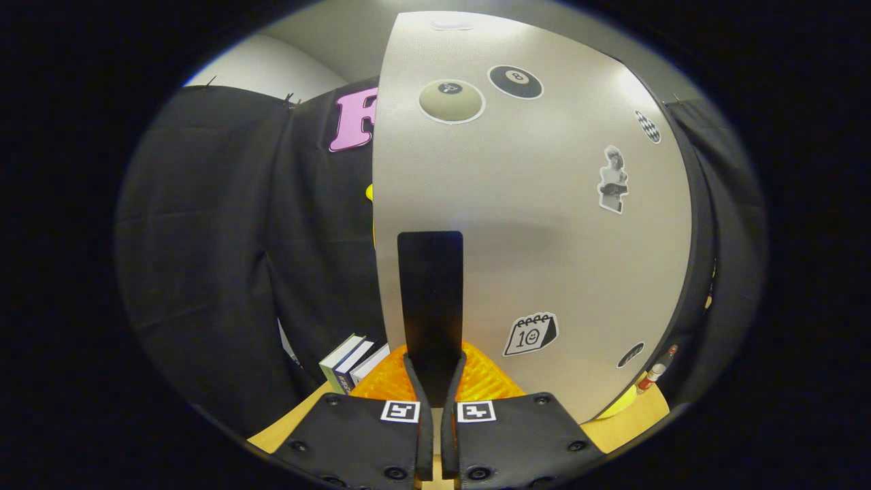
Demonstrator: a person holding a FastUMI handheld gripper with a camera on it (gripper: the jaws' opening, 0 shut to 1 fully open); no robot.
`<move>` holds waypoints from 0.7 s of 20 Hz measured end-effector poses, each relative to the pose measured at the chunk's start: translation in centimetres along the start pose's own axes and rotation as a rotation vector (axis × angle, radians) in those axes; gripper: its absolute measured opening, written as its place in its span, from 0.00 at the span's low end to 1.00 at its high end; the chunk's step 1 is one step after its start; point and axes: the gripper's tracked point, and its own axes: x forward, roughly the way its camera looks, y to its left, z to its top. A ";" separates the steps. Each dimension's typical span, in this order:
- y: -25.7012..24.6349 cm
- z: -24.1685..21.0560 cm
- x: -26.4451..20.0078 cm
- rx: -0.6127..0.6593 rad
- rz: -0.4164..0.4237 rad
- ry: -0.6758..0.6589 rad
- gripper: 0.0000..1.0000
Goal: Open the shoe cabinet door, grab the shoes and put them into the shoe cabinet, then close the shoe cabinet door.
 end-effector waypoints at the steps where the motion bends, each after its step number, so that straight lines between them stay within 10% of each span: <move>1: 0.0 -0.2 -0.7 -0.003 0.002 -0.006 0.06; 14: -2.7 -1.1 -9.4 -0.014 -0.030 -0.046 0.06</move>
